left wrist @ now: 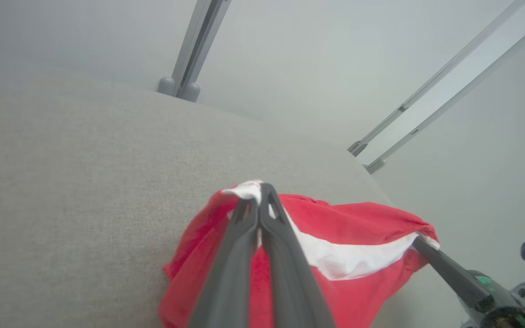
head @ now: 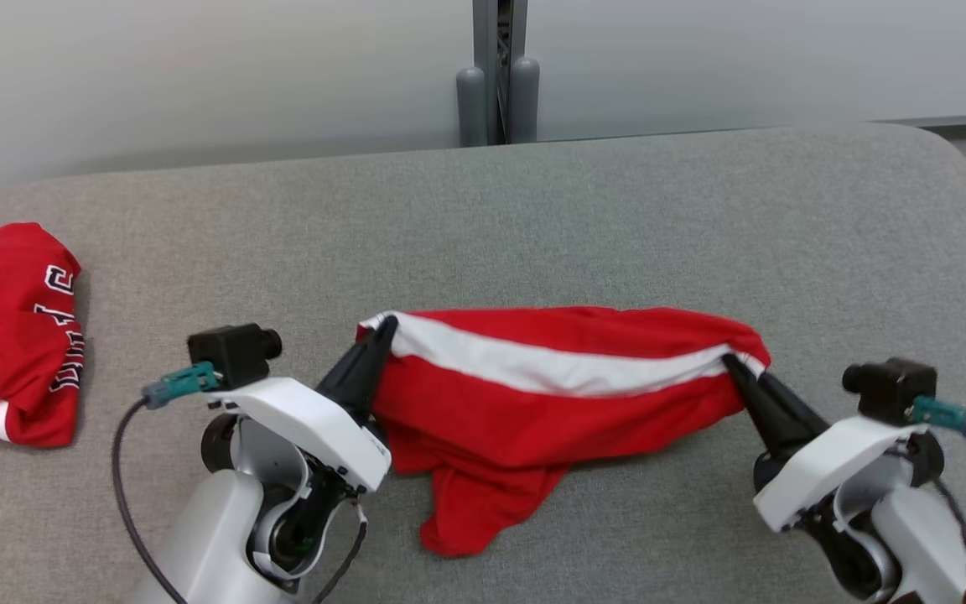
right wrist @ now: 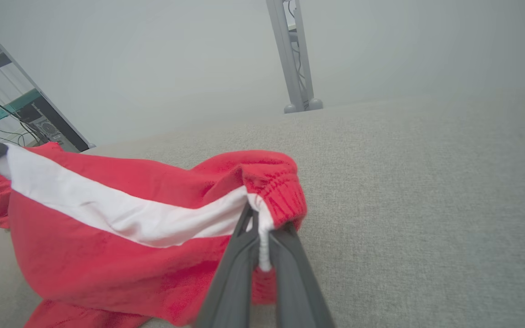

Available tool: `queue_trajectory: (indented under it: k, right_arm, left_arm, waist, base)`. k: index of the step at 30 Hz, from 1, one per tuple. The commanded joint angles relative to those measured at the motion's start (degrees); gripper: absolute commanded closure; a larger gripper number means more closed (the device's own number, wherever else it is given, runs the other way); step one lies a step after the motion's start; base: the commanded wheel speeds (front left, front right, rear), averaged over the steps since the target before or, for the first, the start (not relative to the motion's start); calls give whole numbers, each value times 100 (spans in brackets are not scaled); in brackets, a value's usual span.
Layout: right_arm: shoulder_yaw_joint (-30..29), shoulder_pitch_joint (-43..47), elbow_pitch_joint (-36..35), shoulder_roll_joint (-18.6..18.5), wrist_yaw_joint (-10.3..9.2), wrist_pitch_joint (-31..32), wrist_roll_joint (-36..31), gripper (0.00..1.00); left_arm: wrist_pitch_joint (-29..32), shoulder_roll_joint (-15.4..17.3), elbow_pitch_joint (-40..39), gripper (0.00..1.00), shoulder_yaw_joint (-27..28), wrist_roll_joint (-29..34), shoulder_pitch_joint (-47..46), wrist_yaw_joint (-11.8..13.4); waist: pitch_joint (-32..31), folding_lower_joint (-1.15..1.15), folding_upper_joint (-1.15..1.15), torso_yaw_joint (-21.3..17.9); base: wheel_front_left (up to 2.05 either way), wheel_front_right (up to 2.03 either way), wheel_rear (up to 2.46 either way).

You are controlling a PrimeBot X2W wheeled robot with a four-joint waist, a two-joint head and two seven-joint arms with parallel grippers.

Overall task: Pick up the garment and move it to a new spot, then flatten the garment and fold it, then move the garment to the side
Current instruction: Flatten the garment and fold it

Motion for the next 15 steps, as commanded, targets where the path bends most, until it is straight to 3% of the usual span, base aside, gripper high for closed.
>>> queue_trajectory:
  k: [1,9,15]
  right_arm:
    - [-45,-119,-168,-138,8,105,143,100]
    - [-246,-815,-1074,-545,9,926,566,100]
    - [-176,-2191,-1112,-614,9,1807,441,100]
  left_arm:
    - [-66,-2,-154,100,135,-171,-85,-48]
    - [168,114,-1012,100,623,-708,-399,73]
    - [688,347,-991,100,810,-741,-1642,291]
  waist:
    - [-103,0,0,28]
    - [-363,0,0,96]
    - [-298,0,0,184]
  base:
    - [0,0,0]
    - [0,0,0]
    - [0,0,0]
